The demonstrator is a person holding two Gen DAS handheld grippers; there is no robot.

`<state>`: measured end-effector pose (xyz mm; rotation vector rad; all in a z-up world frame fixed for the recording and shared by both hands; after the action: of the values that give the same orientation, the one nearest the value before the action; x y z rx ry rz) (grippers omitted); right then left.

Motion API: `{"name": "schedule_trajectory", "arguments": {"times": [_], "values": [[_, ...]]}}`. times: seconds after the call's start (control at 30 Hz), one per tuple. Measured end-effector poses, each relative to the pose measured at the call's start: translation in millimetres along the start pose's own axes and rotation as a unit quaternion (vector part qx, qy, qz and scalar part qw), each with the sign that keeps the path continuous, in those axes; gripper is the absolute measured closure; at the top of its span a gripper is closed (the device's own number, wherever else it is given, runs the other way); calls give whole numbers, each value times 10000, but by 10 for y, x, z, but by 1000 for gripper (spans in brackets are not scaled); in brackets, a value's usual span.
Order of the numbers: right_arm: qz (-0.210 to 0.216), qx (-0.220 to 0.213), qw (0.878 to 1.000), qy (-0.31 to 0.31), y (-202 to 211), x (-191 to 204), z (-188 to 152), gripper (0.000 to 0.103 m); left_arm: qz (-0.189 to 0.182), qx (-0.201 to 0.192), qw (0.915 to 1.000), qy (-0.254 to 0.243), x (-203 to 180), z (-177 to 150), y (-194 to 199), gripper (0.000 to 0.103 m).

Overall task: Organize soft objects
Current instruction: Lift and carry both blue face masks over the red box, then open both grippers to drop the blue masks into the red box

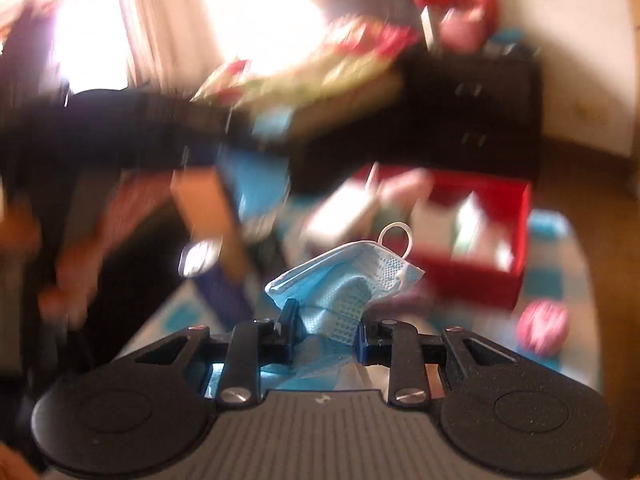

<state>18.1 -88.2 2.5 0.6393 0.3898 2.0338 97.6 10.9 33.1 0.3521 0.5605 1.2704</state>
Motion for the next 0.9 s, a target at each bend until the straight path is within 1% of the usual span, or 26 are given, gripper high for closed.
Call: {"name": "schedule_trajectory", "arguments": {"times": [0.17,0.47,0.6,0.7,0.9], "values": [[-199,-502,9985,-14,30,-141,367,97,11,-54,9999,-108,-97,71,-116,67],[-457,-932,9946,45,-172,-419,813,97,53,-221,9994,-262,-258,296,-466,68],[-639,-940,9935,41,-377,-648,975,97,64,-160,9996,-214,-274,371,-721,68],[-749,-935,9928,39,-559,-810,1023,97,189,-89,9993,-305,-266,397,-932,68],[-974,-616,9933,-61,-984,-1129,918,97,264,152,9994,-167,-176,364,-1299,68]]}}
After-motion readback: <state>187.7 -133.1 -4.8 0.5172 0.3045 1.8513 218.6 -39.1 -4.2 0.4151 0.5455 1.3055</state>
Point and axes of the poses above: each gripper's, at about its wrist camera, not at the fingertips, and y roughly against the way its jaws point, x to its left, z to its top, the point moved 8 cm from there along -y, roughly the way its jaws point, and after that the axes turned 3 degrees about z, right-handed, at the moved point
